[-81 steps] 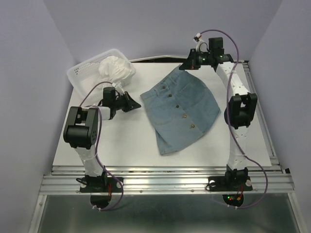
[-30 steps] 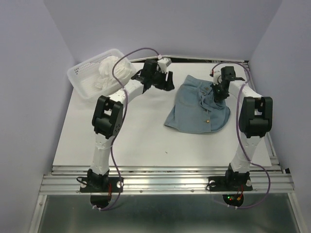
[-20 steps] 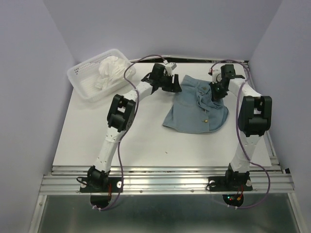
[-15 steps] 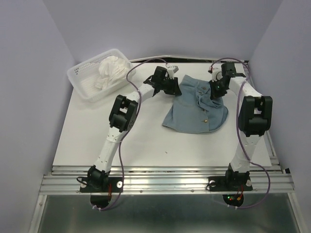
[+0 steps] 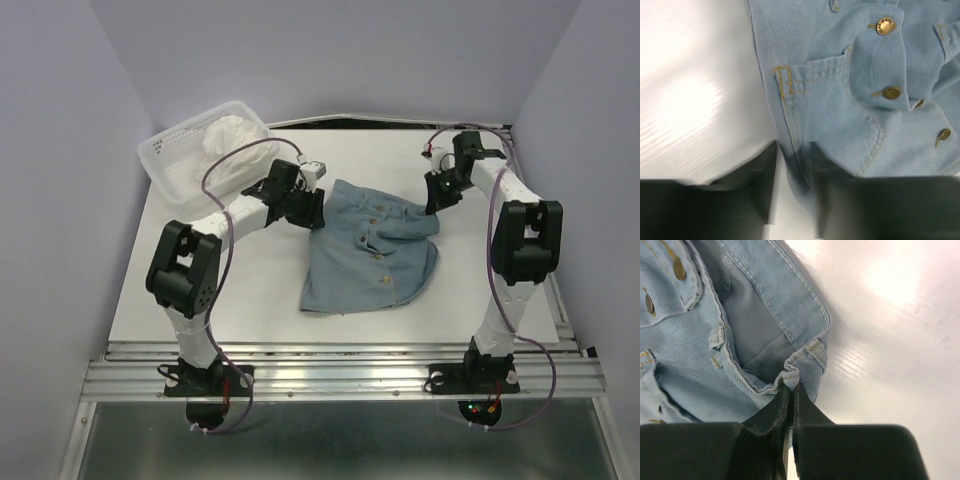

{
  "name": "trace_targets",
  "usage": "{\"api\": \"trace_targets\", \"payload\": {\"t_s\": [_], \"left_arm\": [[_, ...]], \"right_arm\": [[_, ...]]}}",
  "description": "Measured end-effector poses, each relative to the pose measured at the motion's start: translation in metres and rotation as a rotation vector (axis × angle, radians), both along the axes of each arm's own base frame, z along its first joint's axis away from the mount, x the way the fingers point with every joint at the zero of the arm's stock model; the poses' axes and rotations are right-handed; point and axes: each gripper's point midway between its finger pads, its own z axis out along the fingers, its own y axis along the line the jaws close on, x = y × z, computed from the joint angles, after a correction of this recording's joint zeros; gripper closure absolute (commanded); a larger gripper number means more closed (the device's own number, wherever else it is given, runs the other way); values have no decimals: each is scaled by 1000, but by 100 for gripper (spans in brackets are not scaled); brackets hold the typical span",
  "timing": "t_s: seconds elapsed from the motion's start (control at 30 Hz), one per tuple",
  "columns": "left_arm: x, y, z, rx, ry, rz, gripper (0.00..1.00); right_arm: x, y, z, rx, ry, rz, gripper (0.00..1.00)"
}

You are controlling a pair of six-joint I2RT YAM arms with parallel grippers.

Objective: Fold and stack the skirts
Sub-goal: Flatten the skirt out

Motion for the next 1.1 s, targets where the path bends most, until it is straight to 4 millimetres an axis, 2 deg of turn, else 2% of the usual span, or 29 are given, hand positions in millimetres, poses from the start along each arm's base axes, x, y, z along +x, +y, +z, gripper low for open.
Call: {"api": "trace_targets", "payload": {"t_s": [0.1,0.17,0.23,0.3,0.33,0.37,0.5,0.57,0.67,0.8,0.9,1.1], "left_arm": [[-11,26,14,6,-44,-14,18],[-13,44,17,-22,-42,7,18],[-6,59,19,-49,-38,42,18],[11,66,19,-74,-32,75,21],[20,64,20,-89,-26,79,23],[37,56,25,-117,-41,78,28],[87,27,26,-184,-75,62,37],[109,14,20,-216,-74,61,39],[130,1,5,-248,-54,70,39],[136,-8,-20,-274,0,87,43],[140,-19,-31,-316,38,77,44],[141,-37,-29,-392,56,56,47]], "right_arm": [[-8,2,-4,12,26,4,99],[-7,3,-6,18,29,5,99],[-3,4,-7,22,25,5,99],[5,4,-13,24,31,1,99],[9,4,-16,23,32,0,99],[16,3,-25,18,35,-2,99],[21,-4,-49,-18,64,-14,99],[22,-6,-51,-28,62,-17,99],[24,-7,-51,-39,53,-20,99],[26,-8,-51,-46,46,-26,99],[28,-8,-52,-46,46,-31,99],[33,-10,-52,-51,38,-35,99]]}}
